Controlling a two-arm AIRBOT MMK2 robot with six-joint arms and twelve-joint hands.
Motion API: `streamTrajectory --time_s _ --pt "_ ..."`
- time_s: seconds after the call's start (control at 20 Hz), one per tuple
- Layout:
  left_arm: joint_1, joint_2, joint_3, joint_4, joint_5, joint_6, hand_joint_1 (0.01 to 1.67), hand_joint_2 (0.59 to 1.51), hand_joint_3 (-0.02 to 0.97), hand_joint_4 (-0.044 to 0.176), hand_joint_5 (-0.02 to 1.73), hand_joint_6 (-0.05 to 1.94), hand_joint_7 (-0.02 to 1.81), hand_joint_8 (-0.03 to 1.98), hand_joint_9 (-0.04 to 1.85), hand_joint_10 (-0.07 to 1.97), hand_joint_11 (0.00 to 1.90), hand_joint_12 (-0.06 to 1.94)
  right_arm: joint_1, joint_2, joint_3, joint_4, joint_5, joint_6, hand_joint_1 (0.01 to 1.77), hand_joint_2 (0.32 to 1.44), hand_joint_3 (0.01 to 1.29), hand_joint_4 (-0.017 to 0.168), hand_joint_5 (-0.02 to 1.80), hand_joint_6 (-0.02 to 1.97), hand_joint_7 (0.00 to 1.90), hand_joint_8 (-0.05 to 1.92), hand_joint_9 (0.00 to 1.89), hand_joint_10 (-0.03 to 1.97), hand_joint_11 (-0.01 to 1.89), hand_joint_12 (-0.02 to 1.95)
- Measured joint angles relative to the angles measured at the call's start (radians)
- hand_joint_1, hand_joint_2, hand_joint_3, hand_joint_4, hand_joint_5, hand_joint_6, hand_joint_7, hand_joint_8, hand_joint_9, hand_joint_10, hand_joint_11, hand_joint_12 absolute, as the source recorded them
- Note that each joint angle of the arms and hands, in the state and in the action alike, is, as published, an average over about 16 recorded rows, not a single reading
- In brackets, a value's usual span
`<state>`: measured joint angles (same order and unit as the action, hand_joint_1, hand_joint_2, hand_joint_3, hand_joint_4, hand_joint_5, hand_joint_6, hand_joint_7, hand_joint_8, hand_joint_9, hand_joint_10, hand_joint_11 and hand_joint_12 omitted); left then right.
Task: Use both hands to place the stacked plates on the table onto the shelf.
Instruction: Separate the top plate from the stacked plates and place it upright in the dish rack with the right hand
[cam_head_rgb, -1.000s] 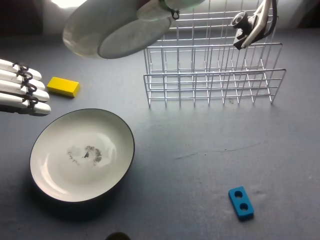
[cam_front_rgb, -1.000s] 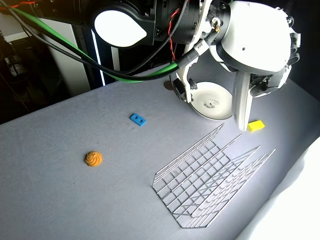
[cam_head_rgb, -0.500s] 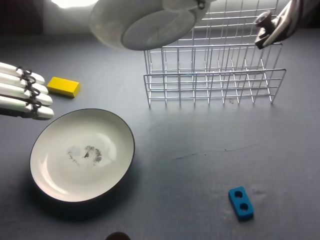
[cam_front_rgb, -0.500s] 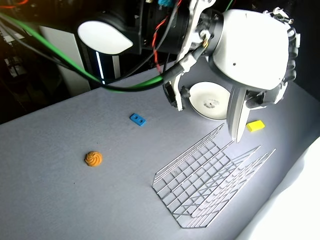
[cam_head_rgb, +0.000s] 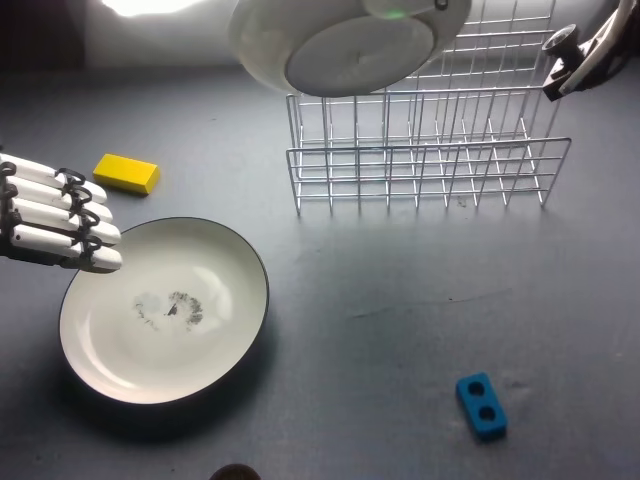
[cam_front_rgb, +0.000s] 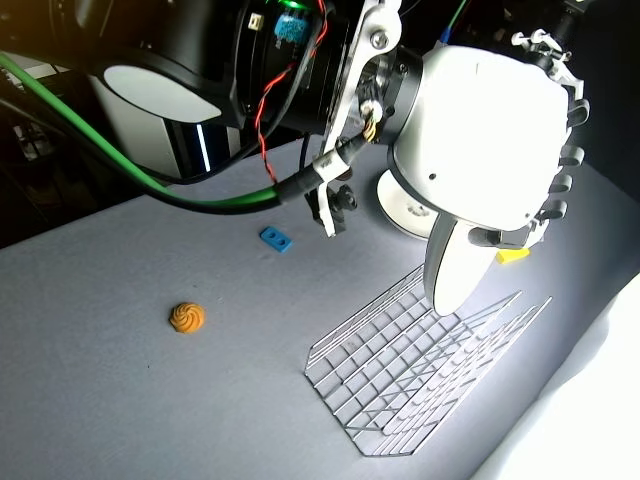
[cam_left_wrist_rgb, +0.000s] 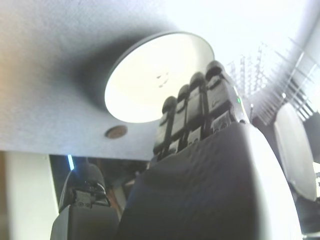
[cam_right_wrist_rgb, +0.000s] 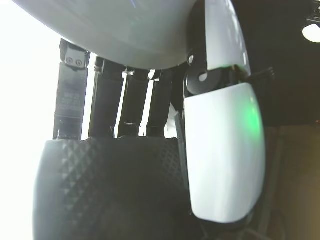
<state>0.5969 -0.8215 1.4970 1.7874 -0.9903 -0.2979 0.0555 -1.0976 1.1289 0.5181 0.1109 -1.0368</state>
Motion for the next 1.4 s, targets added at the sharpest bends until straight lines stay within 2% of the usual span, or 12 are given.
streamTrajectory --time_s 0.3,0.8,1.4 --pt "0.028 -0.025 0.002 -0.008 0.011 0.001 0.01 1.107 0.018 0.0 0.02 0.01 0.02 0.01 0.02 0.02 0.02 -0.01 -0.002 0.006 0.054 0.056 -0.038 0.016 1.25 0.96 0.01 0.005 1.02 0.81 1.17 0.68 1.37 0.02 0.96 0.87" --pt "0.075 -0.067 0.033 -0.029 0.031 0.012 0.01 1.101 0.018 0.0 0.02 0.01 0.02 0.01 0.02 0.02 0.02 -0.01 0.01 0.006 0.137 0.174 -0.103 0.034 1.25 0.98 0.01 0.001 1.01 0.81 1.17 0.7 1.37 0.02 0.95 0.87" --pt "0.108 -0.08 0.057 -0.043 0.051 0.024 0.01 1.103 0.017 0.0 0.02 0.01 0.02 0.01 0.02 0.02 0.02 -0.01 0.01 -0.005 0.194 0.258 -0.164 0.046 1.25 0.99 0.01 -0.002 1.01 0.81 1.17 0.68 1.38 0.02 0.96 0.88"
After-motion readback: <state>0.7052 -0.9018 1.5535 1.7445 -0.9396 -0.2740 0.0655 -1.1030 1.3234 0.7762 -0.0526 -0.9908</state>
